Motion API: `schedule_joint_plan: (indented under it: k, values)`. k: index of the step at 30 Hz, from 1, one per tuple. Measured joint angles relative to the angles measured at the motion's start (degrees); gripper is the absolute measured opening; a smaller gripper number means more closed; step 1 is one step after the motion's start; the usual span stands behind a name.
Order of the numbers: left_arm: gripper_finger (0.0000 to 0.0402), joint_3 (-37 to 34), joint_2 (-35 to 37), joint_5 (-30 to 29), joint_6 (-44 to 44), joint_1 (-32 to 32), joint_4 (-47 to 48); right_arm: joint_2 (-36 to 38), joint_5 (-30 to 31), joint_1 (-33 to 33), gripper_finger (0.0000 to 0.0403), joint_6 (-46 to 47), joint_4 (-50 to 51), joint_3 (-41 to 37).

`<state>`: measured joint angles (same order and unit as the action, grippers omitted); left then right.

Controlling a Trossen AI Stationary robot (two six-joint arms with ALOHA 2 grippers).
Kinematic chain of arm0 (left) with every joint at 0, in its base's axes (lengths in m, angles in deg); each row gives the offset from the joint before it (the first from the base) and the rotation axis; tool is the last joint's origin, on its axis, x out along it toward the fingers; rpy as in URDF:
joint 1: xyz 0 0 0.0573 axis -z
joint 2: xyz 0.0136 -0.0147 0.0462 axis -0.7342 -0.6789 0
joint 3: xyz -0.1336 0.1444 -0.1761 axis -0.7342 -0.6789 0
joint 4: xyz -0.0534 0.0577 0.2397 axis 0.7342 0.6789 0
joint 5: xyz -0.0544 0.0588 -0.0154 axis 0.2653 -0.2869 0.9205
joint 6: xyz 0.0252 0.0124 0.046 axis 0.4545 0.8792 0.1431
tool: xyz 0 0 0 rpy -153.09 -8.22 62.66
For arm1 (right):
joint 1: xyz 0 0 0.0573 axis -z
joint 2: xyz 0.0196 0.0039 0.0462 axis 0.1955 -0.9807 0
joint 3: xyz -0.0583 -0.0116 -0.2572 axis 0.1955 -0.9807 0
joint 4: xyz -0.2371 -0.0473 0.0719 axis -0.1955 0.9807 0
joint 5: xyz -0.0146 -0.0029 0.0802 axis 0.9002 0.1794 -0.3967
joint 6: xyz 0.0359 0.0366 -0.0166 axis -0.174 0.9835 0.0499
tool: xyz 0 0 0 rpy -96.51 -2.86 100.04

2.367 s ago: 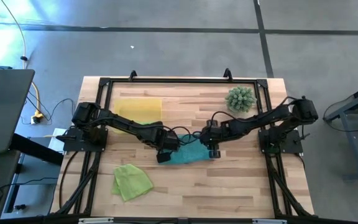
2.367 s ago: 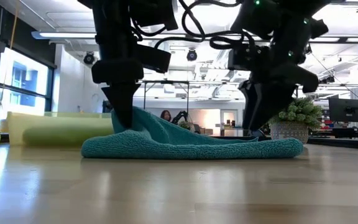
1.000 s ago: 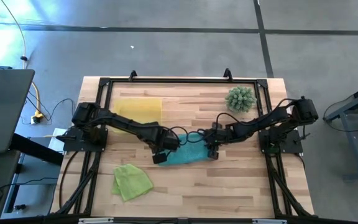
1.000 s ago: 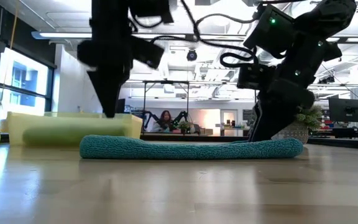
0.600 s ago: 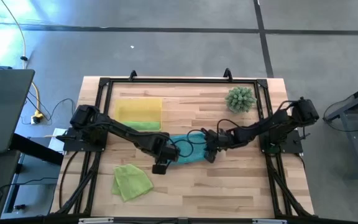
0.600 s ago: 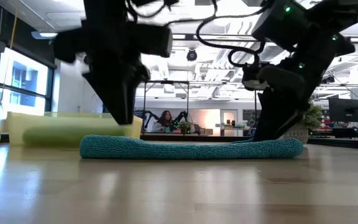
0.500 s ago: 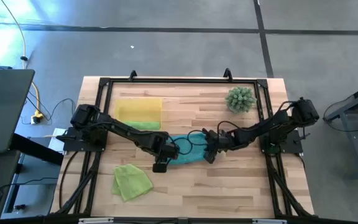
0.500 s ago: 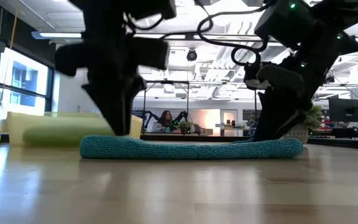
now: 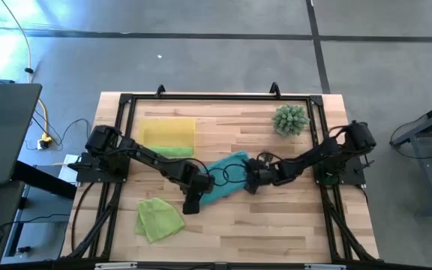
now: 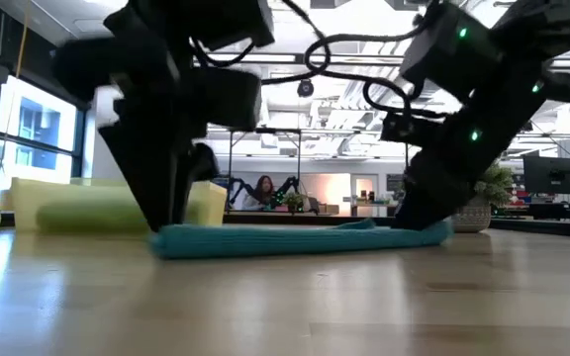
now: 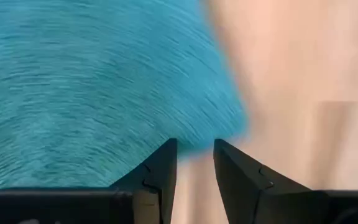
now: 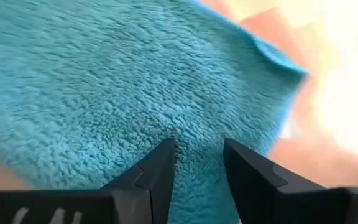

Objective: Roll microfiber towels into tight, uniform cylinder then place into a basket
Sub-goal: Fold the blue microfiber towel

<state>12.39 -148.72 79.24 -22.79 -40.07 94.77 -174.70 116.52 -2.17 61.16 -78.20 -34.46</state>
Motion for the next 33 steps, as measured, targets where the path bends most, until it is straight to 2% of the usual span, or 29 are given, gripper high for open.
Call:
schedule_joint_plan:
  k: [3,6,8,15,18,20,22,27,33]
  values:
    - [0.0094,0.02,0.00,0.78,3.85,0.09,-2.37,-0.21,8.49,1.81,0.0133,-9.47,0.65,-0.10]
    - [0.0094,0.06,-0.02,-1.53,8.75,0.00,-4.04,-0.40,15.85,4.04,0.0133,-15.87,1.79,0.26]
    - [0.0094,0.93,-0.02,-3.99,9.98,-0.04,-3.66,-0.18,18.40,5.21,0.0133,-17.22,2.28,1.56]
    - [0.0094,6.26,-0.02,-12.59,14.66,-0.04,-0.75,3.35,16.95,3.17,0.0133,-16.02,4.82,7.82]
    - [0.0094,6.08,0.00,-18.81,15.75,-0.45,-3.91,4.19,10.23,1.68,0.0133,-7.52,3.60,11.07]
    - [0.0094,5.30,-0.14,-20.73,15.71,-1.51,-5.97,3.90,6.16,0.93,0.0133,-0.34,2.31,11.97]
    - [0.0094,4.60,-0.39,-20.85,14.89,-2.78,-5.93,2.86,5.22,0.01,0.0133,4.21,1.40,12.05]
    - [0.0094,4.06,-0.97,-20.16,11.82,-5.18,-6.47,-1.74,7.84,-1.72,0.0133,12.76,1.82,12.05]
    - [0.0094,4.00,-4.22,-17.14,9.08,-5.27,-4.94,-7.42,7.82,-1.97,0.0133,15.08,3.25,12.05]
